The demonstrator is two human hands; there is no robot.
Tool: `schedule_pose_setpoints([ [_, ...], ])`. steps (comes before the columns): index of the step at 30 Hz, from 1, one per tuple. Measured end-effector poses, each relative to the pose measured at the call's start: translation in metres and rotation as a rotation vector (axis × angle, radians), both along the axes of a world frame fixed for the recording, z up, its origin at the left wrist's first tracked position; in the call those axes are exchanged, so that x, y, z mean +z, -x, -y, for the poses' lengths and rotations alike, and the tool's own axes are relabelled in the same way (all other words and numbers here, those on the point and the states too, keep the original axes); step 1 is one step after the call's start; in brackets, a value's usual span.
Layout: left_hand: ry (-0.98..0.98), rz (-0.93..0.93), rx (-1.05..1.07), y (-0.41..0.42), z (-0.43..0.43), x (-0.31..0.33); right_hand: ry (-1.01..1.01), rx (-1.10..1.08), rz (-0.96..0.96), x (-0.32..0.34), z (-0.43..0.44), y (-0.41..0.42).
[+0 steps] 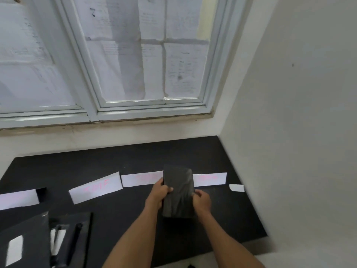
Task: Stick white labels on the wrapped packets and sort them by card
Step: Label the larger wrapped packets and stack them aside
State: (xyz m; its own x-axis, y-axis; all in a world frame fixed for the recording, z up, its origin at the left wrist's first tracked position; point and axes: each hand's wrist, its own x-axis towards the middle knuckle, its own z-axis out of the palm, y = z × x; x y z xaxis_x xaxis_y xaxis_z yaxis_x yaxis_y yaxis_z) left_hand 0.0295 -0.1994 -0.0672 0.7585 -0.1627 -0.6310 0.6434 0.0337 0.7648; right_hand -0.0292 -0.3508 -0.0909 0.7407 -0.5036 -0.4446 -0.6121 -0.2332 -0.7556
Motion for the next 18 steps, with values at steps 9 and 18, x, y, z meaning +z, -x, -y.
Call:
schedule_pose_setpoints([
  [9,0.071,-0.075,-0.085,-0.028,0.130,0.003,0.152,-0.077,-0.037,0.002,0.166,-0.006],
  [18,0.063,-0.134,-0.022,-0.056,0.198,-0.013,0.261,0.045,-0.156,-0.034,0.243,-0.024],
])
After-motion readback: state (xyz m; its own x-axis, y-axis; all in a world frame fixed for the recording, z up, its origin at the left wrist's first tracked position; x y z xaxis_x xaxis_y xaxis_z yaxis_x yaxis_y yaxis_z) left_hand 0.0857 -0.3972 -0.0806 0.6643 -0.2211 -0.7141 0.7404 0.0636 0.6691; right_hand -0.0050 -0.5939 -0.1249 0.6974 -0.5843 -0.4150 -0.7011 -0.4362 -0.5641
